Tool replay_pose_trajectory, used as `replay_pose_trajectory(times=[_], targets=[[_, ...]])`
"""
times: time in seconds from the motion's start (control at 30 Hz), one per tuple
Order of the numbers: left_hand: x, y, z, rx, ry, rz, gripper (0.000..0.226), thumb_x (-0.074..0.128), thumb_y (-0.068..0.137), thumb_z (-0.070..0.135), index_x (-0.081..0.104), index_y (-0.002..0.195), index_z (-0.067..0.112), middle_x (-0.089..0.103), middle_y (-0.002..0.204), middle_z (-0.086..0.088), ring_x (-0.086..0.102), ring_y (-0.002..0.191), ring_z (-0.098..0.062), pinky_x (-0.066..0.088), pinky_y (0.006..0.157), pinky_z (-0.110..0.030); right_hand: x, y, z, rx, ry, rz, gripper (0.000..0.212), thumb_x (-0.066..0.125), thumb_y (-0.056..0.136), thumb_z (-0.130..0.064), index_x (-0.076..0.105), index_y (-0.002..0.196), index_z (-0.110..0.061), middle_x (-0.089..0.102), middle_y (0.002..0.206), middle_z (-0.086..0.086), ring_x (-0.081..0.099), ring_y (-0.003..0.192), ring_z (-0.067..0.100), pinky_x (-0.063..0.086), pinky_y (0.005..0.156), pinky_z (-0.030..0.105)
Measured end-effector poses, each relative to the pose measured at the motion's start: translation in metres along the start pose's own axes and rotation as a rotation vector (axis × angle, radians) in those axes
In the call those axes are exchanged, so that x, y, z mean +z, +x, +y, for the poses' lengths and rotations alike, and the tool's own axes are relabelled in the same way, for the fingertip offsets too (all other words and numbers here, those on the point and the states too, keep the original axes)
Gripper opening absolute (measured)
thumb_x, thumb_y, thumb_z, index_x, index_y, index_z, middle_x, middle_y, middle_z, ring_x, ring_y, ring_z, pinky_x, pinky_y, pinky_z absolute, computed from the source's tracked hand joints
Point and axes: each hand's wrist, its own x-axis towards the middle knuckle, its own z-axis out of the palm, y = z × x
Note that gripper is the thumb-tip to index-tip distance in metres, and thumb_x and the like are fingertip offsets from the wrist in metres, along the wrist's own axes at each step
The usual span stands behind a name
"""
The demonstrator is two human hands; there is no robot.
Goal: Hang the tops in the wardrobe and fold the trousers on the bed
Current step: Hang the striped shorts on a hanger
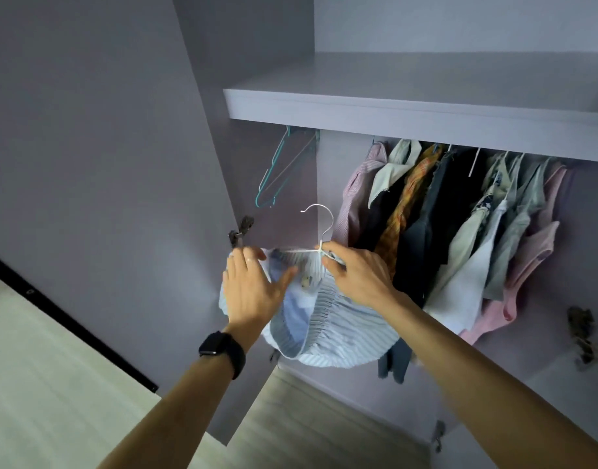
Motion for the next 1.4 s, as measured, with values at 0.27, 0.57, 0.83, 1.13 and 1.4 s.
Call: replay_pose_trajectory(times=[0.27,0.57,0.83,1.13,1.4], targets=[[-0.017,0.042,-0.034,-0.16,-0.016,-0.283,0.015,0.051,0.095,0.025,0.053,0.107,0.016,0.069,0.102,-0.017,0.063,0.092,-0.044,0.045,0.073,-0.041,-0.021,0.001,0.019,-0.095,-0.158,-0.11,0.022,0.053,0.099,-0.037,0.056,0.121,-0.036,0.066,0.114,-0.008,0.066,0.097,0.03,0.053,0.072,0.04],[-0.033,0.082,0.011,-0.01,-0.124,-0.601,0.011,0.066,0.092,0.032,0.074,0.097,0.027,0.069,0.092,0.009,0.061,0.086,-0.013,0.043,0.074,-0.016,-0.043,0.017,0.004,-0.215,-0.133,-0.036,0.015,0.057,0.099,-0.041,0.061,0.112,-0.036,0.069,0.107,-0.012,0.066,0.089,0.023,0.042,0.064,0.03],[-0.034,0.072,0.058,0.248,-0.21,-0.711,0.02,0.063,0.093,0.05,0.068,0.096,0.031,0.072,0.085,0.01,0.067,0.083,-0.012,0.052,0.079,-0.03,-0.045,0.016,0.011,-0.012,0.096,-0.053,0.021,0.065,0.094,-0.047,0.06,0.108,-0.032,0.064,0.079,-0.013,0.054,0.063,0.004,0.048,0.062,0.032],[-0.024,0.062,0.012,0.187,-0.232,-0.677,0.013,0.061,0.1,0.031,0.067,0.092,0.024,0.069,0.073,0.012,0.061,0.067,0.0,0.046,0.074,-0.019,-0.034,-0.025,0.054,0.114,0.157,-0.048,0.033,0.065,0.09,-0.055,0.069,0.115,-0.033,0.073,0.104,-0.014,0.065,0.086,0.007,0.056,0.084,0.035],[-0.007,0.058,0.007,0.226,-0.286,-0.688,0.012,0.057,0.103,0.025,0.066,0.096,0.021,0.067,0.072,0.017,0.06,0.066,0.006,0.043,0.068,-0.011,-0.006,-0.033,0.039,0.128,0.151,-0.078,0.043,0.077,0.085,-0.043,0.07,0.12,-0.019,0.071,0.103,-0.005,0.064,0.086,0.006,0.054,0.083,0.027]])
